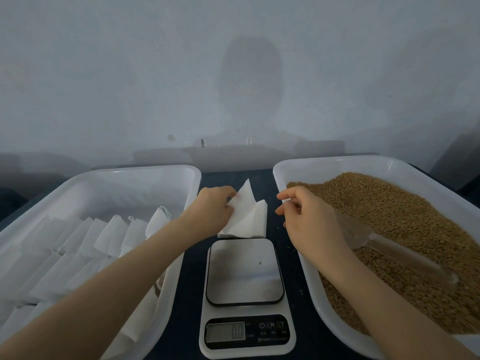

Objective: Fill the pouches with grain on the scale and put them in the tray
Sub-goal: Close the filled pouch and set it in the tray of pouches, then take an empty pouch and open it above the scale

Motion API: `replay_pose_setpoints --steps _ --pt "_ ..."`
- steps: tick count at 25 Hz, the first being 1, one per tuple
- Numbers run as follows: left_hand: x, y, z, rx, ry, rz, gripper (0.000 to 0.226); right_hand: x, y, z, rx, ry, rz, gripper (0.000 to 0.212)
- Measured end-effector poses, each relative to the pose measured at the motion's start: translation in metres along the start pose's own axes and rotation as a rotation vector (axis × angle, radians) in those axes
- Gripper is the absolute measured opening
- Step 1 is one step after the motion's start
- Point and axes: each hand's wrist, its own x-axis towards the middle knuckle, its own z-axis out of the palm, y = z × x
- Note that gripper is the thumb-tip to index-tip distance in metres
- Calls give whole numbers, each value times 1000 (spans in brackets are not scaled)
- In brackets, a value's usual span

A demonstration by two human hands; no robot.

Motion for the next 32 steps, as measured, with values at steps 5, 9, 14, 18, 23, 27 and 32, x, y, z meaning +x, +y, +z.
replay_pose_setpoints --steps 5,9,14,18,23,27,32 --pt "11 0 13 -140 -63 -179 21 -1 1 0 -32 -9 -5 18" --pt "25 5 23 -573 -144 -455 20 -1 3 -1 -20 10 6 19" --pt "36 11 23 -793 -138 -553 47 -2 2 0 -38 7 1 18" --pt "34 10 21 -774 -183 -505 48 30 -2 5 -230 -149 -101 32" --pt "27 12 21 -672 -229 -312 45 111 -29 37 -476 -631 -67 88" --pt "31 6 25 -652 -265 -264 40 133 -32 58 -553 -729 -111 52" --pt "39 10 34 -418 -377 -262 61 151 -19 58 -619 -454 -44 20"
